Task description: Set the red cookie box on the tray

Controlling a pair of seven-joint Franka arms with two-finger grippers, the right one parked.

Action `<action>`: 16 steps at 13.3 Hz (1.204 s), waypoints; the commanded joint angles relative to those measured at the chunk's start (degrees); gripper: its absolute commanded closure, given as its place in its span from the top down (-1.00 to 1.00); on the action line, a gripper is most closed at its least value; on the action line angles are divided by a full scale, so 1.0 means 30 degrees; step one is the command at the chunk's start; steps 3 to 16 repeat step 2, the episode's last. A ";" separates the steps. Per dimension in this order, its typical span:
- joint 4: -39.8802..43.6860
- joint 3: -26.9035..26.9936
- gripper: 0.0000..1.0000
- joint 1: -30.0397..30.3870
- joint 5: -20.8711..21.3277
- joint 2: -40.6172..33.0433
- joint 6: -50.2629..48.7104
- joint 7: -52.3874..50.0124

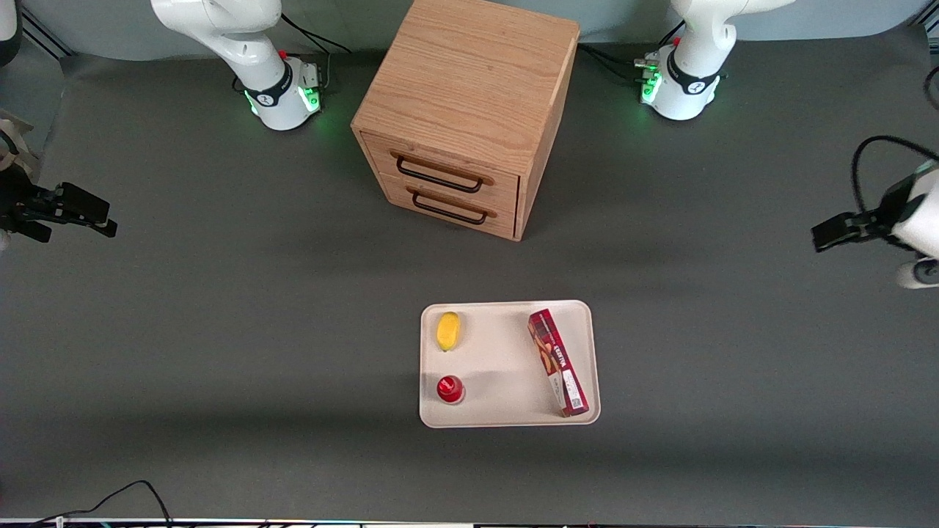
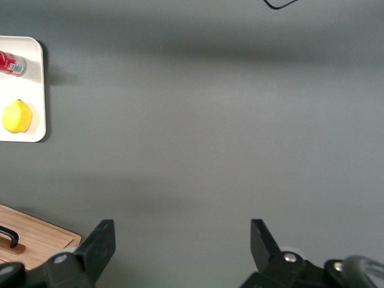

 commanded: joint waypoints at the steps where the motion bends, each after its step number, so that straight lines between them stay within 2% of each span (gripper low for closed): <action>1: -0.0543 0.2878 1.00 -0.1413 -0.1606 -0.0652 0.0522 0.1639; 2: -0.0367 0.3325 1.00 -0.1738 -0.1815 -0.0593 0.0521 0.1670; 16: -0.0367 0.3325 1.00 -0.1738 -0.1815 -0.0593 0.0521 0.1670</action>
